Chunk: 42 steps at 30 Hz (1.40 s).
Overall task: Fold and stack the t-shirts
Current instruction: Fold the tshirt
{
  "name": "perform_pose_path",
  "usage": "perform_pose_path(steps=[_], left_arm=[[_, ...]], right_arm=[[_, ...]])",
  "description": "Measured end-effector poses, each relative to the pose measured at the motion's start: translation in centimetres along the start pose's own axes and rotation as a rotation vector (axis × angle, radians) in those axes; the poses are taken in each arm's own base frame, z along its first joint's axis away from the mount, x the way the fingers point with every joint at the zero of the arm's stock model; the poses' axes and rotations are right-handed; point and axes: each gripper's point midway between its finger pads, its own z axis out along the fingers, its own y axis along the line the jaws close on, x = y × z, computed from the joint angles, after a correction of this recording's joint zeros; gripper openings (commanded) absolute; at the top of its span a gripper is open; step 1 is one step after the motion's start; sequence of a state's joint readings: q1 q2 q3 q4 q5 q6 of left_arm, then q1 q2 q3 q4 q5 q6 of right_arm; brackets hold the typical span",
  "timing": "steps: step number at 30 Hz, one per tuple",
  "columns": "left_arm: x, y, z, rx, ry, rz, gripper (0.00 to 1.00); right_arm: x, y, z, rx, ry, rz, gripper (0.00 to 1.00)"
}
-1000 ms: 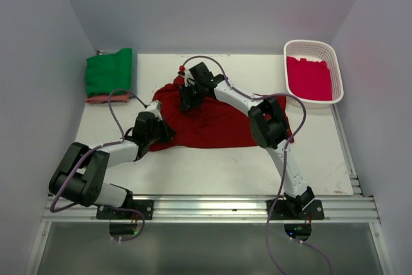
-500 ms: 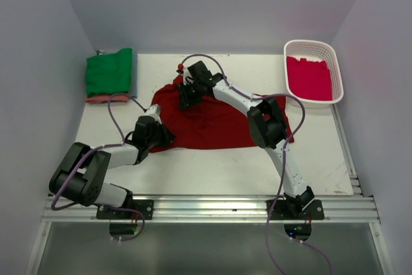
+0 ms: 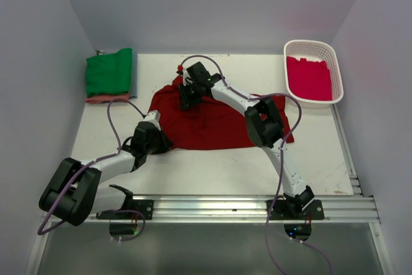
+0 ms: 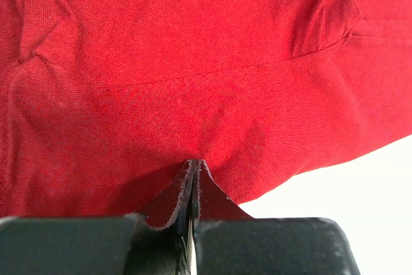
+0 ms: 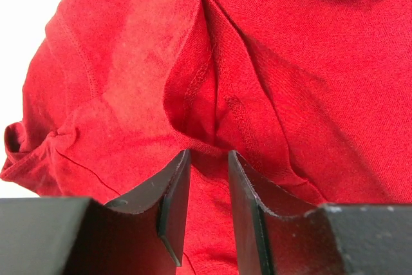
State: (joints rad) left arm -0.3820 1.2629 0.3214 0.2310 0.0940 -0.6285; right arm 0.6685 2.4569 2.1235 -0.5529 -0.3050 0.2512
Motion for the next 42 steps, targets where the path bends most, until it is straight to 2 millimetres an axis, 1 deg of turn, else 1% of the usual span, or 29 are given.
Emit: perform_pose_path(steps=[1, 4, 5, 7, 8, 14, 20, 27, 31, 32, 33, 34, 35, 36, 39, 42], left_arm=[[0.0, 0.0, 0.0, 0.0, 0.0, 0.0, 0.0], [0.0, 0.0, 0.0, 0.0, 0.0, 0.0, 0.0], [0.0, 0.0, 0.0, 0.0, 0.001, 0.0, 0.0], [0.0, 0.0, 0.0, 0.0, 0.0, 0.0, 0.0], [0.0, 0.0, 0.0, -0.001, 0.0, 0.0, 0.0], [0.0, 0.0, 0.0, -0.003, 0.0, -0.007, 0.0], [0.0, 0.0, 0.0, -0.003, 0.0, -0.007, 0.0], [0.0, 0.0, 0.0, -0.003, 0.0, -0.008, 0.0], [0.0, 0.0, 0.0, -0.003, 0.0, -0.008, 0.0], [0.0, 0.0, 0.0, -0.004, -0.001, -0.008, 0.0], [0.0, 0.0, 0.0, -0.004, 0.0, -0.008, 0.0], [0.0, 0.0, 0.0, -0.004, 0.0, -0.008, 0.0], [0.0, 0.0, 0.0, -0.004, -0.001, -0.007, 0.0], [0.0, 0.0, 0.0, -0.003, -0.001, -0.007, 0.0], [0.0, 0.0, 0.1, -0.005, -0.002, -0.006, 0.0], [0.0, 0.0, 0.1, -0.004, -0.002, -0.01, 0.0]], right_arm=[[0.0, 0.0, 0.0, 0.001, 0.0, -0.002, 0.28], [0.3, -0.2, 0.1, 0.009, 0.006, -0.004, 0.19], [0.4, -0.3, 0.2, 0.011, 0.008, -0.004, 0.11], [0.6, -0.5, 0.2, 0.018, 0.012, -0.006, 0.02], [0.7, -0.7, 0.3, 0.027, 0.014, -0.004, 0.0], [0.8, -1.5, 0.4, 0.068, 0.012, -0.002, 0.0], [0.9, -3.0, 0.4, 0.147, 0.001, 0.0, 0.0], [0.2, -4.3, -0.1, 0.223, -0.026, -0.003, 0.0], [-0.2, -5.5, -0.5, 0.293, -0.044, -0.011, 0.0], [-0.4, -5.9, -0.7, 0.315, -0.05, -0.014, 0.05], [-0.5, -6.2, -0.9, 0.335, -0.055, -0.018, 0.18], [-0.6, -6.4, -1.1, 0.354, -0.06, -0.022, 0.26], [-0.9, -6.8, -1.4, 0.378, -0.068, -0.024, 0.32], [-1.1, -7.0, -1.7, 0.395, -0.076, -0.031, 0.43], [-1.9, -7.6, -3.1, 0.439, -0.109, -0.042, 0.51], [-2.3, -7.7, -4.7, 0.454, -0.14, -0.047, 0.51]])
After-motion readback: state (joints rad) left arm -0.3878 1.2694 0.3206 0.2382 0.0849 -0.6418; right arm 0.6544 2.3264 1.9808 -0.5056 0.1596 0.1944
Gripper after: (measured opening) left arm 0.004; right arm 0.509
